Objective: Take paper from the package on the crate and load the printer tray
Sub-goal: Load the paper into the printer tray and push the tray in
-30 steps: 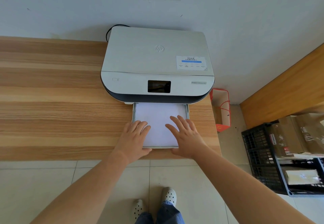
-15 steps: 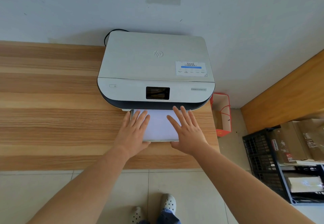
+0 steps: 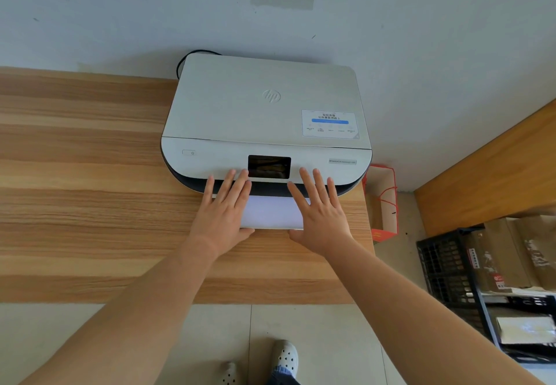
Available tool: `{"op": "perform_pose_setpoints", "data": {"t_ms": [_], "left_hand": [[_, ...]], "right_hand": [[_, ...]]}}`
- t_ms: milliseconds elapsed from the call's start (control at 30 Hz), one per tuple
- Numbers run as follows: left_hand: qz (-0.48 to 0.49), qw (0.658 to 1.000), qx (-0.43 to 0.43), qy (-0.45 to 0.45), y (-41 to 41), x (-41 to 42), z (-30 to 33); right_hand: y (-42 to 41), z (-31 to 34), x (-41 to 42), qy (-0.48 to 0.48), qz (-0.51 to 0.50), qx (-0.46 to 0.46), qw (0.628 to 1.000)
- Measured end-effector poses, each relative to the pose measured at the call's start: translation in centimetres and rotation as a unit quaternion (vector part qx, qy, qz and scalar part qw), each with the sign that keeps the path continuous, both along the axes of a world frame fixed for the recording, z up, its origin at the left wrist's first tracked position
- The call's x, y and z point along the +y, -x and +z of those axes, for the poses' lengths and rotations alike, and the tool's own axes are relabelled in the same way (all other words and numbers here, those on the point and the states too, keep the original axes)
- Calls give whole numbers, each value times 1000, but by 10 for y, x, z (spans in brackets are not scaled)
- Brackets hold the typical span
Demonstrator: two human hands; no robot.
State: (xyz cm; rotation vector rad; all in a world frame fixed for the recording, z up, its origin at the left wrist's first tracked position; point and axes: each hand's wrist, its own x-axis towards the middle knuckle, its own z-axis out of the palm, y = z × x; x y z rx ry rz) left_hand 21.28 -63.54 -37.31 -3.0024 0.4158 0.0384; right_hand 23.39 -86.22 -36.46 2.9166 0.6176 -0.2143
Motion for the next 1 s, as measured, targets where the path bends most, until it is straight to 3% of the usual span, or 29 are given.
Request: {"op": "perform_pose_setpoints", "data": {"t_ms": [1000], "left_hand": [[24,997,-68,15,-29,-4,-24]], "right_hand": [[-33,-23,2,-46,-12,-113,992]]}}
